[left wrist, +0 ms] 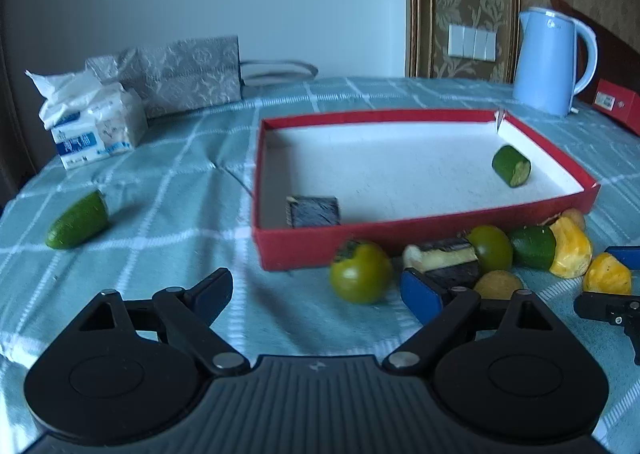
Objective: Organize fruits
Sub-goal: 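Grasp a yellow pepper piece with the right gripper while the left gripper grasps a green tomato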
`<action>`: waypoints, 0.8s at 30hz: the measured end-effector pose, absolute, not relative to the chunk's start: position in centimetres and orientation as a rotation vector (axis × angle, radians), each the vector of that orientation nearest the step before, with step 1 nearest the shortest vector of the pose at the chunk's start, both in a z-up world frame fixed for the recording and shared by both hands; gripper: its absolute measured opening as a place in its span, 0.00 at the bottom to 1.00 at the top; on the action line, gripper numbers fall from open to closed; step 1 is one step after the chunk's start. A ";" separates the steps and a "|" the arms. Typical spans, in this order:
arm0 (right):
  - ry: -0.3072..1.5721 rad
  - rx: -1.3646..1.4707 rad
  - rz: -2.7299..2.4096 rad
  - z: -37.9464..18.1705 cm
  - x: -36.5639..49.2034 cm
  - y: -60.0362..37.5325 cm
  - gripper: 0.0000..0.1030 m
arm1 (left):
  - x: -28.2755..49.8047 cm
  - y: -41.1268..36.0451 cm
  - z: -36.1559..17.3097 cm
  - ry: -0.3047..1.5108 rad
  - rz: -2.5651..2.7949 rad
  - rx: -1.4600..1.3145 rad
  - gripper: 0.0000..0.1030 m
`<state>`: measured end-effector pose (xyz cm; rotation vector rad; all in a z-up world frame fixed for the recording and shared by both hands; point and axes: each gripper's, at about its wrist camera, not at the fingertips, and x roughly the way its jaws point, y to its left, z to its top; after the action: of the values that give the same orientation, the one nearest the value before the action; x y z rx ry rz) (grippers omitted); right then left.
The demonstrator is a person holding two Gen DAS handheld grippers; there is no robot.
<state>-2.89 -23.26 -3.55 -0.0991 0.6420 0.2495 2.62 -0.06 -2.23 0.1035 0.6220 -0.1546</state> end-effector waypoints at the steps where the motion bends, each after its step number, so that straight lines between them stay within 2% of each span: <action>1: 0.642 -0.098 0.250 -3.5 -2.9 -23.3 0.64 | 2.8 -0.3 -2.4 0.632 -0.151 0.101 0.81; 3: 0.642 -0.099 0.250 -3.5 -2.9 -23.3 0.64 | 3.1 -0.4 -2.5 0.640 -0.145 0.084 0.78; 5: 0.642 -0.098 0.250 -3.5 -2.9 -23.3 0.64 | 3.1 -0.5 -2.5 0.632 -0.141 0.085 0.62; 8: 0.642 -0.098 0.250 -3.5 -2.9 -23.3 0.64 | 2.8 -0.8 -2.4 0.626 -0.158 0.080 0.47; 10: 0.643 -0.098 0.251 -3.5 -2.9 -23.3 0.65 | 2.6 -1.0 -2.5 0.615 -0.167 0.090 0.42; 12: 0.645 -0.100 0.257 -3.5 -2.9 -23.3 0.70 | 2.4 -1.0 -2.6 0.609 -0.177 0.088 0.38; 13: 0.649 -0.102 0.261 -3.5 -2.9 -23.2 0.84 | 2.4 -0.9 -2.5 0.608 -0.181 0.084 0.34; 14: 0.662 -0.107 0.250 -3.7 -2.7 -23.1 0.92 | 2.4 -0.9 -2.5 0.607 -0.186 0.079 0.33; 24: 0.669 -0.089 0.235 -3.8 -2.5 -23.4 0.92 | 2.2 0.0 -2.3 0.592 -0.168 0.032 0.32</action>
<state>-2.51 -23.39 -3.76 -0.0886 0.6691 0.2347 2.25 0.05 -2.33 0.0318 0.5920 -0.1677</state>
